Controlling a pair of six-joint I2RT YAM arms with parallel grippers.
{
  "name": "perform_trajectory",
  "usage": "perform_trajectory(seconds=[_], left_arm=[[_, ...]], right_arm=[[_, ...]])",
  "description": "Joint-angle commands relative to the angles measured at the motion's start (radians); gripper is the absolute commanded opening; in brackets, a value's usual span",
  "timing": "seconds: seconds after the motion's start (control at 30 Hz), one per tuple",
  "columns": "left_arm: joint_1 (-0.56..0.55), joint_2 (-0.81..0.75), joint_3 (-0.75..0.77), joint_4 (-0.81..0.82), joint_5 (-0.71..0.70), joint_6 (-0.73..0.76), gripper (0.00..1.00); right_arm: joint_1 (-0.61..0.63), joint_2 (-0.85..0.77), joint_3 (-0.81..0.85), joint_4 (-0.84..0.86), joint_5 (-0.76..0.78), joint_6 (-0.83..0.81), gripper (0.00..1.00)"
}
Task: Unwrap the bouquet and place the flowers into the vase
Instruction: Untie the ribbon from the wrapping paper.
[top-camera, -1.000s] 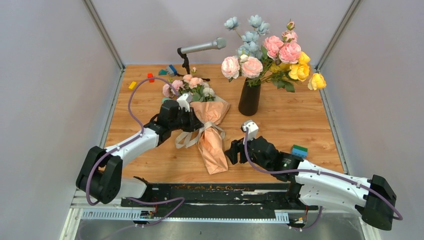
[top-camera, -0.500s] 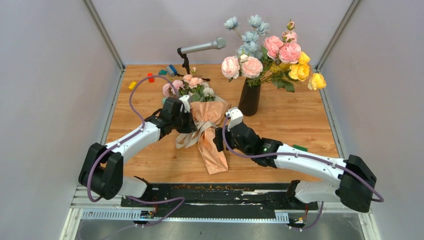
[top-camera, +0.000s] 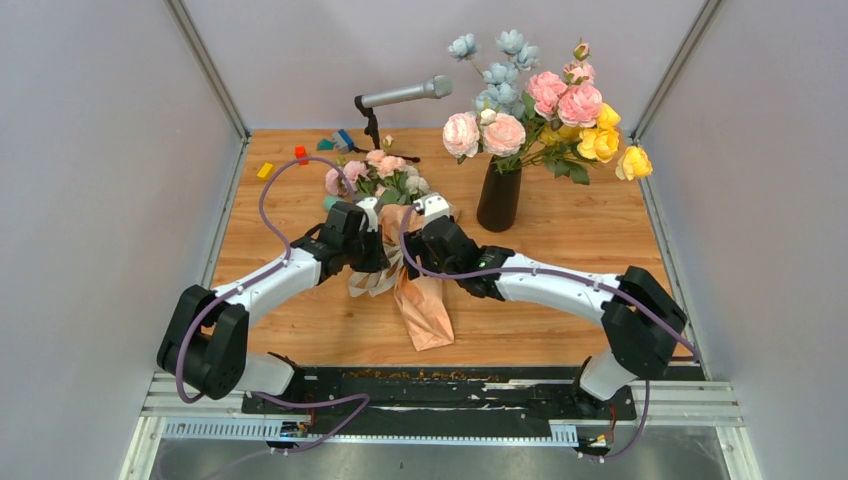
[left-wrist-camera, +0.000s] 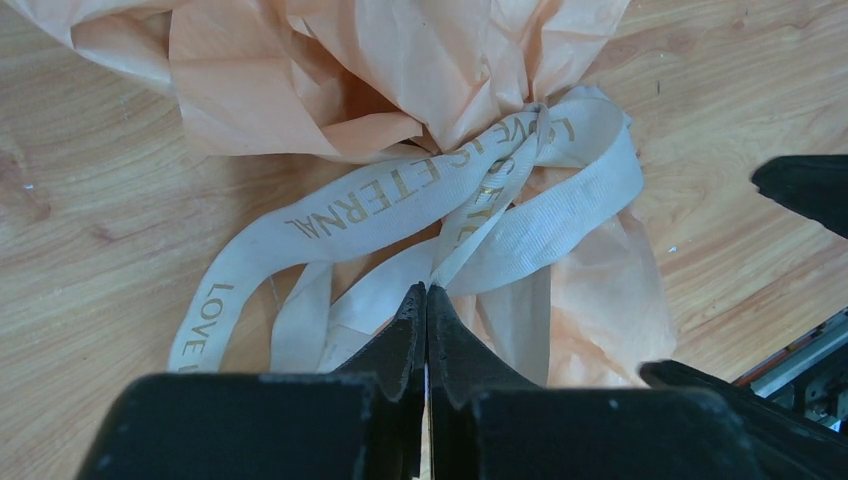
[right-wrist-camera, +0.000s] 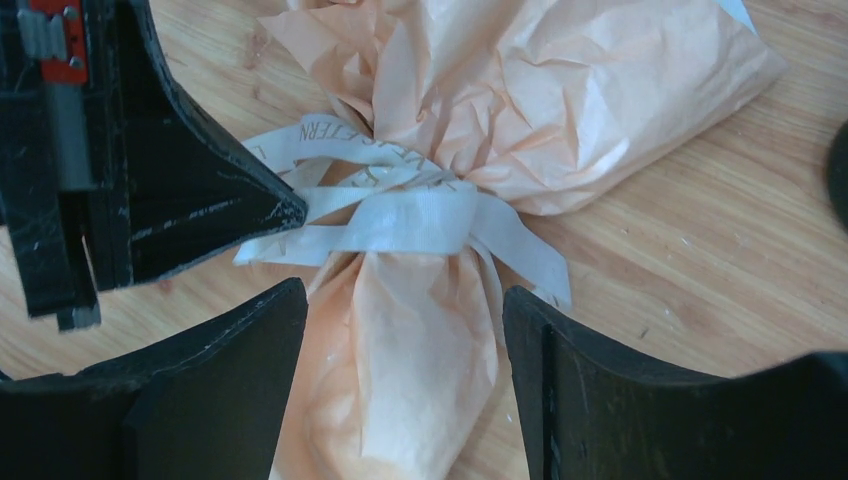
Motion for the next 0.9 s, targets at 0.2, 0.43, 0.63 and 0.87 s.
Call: perform_trajectory(seconds=[0.2,0.43,0.63,0.87], left_arm=[[-0.003,-0.022,-0.024,0.053,-0.014,0.029,0.0],[-0.003,-0.035,-0.041,0.064,-0.027,0.029,0.0],[-0.003,-0.045,-0.054,0.07,-0.026,0.03,0.0],[-0.001,-0.057,-0.066,0.077,-0.03,0.03,0.0]], right_arm=[[-0.04,0.179,0.161,-0.03,0.042,-0.015,0.69],[-0.145,0.148,0.077,-0.096,0.118,0.031,0.65],[-0.195,-0.024,-0.107,-0.098,0.117,0.029,0.65],[-0.186,-0.216,-0.171,0.003,-0.112,-0.1,0.73]])
